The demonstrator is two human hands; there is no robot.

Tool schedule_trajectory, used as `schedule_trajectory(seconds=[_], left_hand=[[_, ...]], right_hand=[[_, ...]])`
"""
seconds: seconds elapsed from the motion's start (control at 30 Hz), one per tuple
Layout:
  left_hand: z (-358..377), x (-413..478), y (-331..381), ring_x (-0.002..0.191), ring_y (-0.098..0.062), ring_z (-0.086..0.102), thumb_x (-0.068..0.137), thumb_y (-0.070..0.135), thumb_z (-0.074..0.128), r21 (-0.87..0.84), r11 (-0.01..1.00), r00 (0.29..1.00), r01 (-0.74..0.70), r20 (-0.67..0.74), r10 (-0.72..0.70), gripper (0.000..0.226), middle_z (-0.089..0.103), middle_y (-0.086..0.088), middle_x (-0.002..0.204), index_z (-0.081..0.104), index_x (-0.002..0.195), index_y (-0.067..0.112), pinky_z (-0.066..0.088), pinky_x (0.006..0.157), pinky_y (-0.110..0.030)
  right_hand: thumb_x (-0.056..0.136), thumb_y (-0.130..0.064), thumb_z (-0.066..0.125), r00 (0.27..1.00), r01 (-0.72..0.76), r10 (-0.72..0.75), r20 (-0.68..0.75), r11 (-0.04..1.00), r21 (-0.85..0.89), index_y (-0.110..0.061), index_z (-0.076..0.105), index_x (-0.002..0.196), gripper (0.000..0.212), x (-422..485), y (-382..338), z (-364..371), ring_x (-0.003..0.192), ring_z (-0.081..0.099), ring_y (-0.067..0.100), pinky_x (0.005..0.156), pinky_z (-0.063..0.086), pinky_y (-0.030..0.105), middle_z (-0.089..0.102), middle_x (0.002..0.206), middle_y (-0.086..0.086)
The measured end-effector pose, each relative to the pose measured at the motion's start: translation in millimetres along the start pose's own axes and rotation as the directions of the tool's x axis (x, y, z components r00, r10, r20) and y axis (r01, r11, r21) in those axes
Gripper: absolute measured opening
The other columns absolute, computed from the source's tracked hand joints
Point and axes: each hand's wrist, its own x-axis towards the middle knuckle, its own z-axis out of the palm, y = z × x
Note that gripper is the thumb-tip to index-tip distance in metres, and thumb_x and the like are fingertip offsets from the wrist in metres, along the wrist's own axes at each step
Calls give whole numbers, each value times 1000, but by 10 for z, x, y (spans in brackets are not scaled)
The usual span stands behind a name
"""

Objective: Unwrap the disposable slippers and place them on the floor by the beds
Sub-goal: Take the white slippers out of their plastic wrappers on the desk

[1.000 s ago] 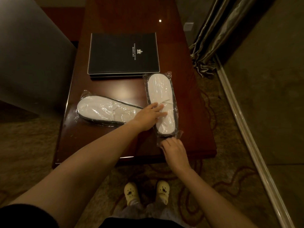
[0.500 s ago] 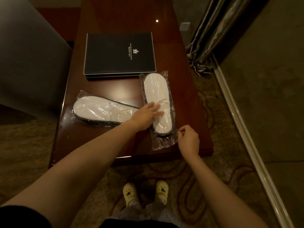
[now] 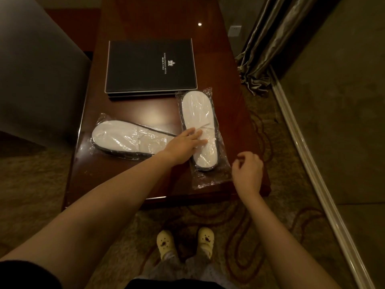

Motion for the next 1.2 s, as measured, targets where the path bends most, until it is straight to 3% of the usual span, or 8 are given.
schedule_trajectory(seconds=[0.3,0.53,0.67,0.73,0.87,0.97,1.1,1.2], left_hand=[[-51,19,122,147,-26,10,96,15,42,-37,998,998,58,23,-57,46,20,-3,158,39,141,26,20,117,-40],[-175,-64,195,143,-25,22,90,8,51,-413,910,982,44,-150,-116,45,32,-8,153,51,134,18,15,115,-30],[-366,-125,247,135,-24,35,87,18,62,-771,617,798,160,-267,-541,58,34,-9,148,38,140,17,36,108,-37],[-507,-129,228,124,-23,45,85,22,66,-911,353,718,214,-98,-689,66,41,-9,143,33,142,14,42,99,-34],[-749,-128,296,87,-21,64,92,17,57,-964,-232,825,132,236,-513,43,65,-12,108,48,129,-2,57,74,-30],[-898,-93,384,75,-20,62,94,6,50,-949,-315,813,31,208,-544,34,64,-9,88,50,126,-7,53,76,-36],[-1071,-114,346,91,-25,60,94,9,50,-934,-356,750,-17,223,-623,35,62,-18,120,50,127,-3,49,80,-36],[-1140,-154,237,99,-26,59,95,12,49,-913,-399,732,-91,210,-648,38,57,-19,130,46,130,-1,48,84,-37]], right_hand=[[81,-39,66,921,-106,133,365,990,-92,-2,48,120,57,320,-474,361,112,53,34,86,46,40,57,120,17],[76,-14,73,795,-446,206,570,835,321,-10,57,62,22,449,-455,278,57,53,13,51,39,23,58,65,2],[76,-10,72,772,-470,130,622,775,422,-9,66,74,6,511,-482,30,68,65,16,64,52,27,68,75,3],[76,-10,72,746,-472,66,663,754,456,-5,68,90,16,558,-523,-134,61,69,12,51,51,19,70,76,1],[73,-17,76,745,-387,-19,666,801,456,-2,62,110,42,645,-620,-371,74,69,13,56,50,20,70,94,4],[77,-33,72,908,-70,-81,410,938,339,-6,59,116,49,610,-731,-465,85,58,13,70,46,23,60,100,2],[90,-48,46,970,242,-229,-76,918,314,-22,56,98,29,292,-850,-585,84,55,15,66,44,24,57,90,-4],[93,-35,47,976,211,-218,-14,923,321,-20,57,101,20,146,-873,-558,73,55,7,52,34,12,56,86,-6]])
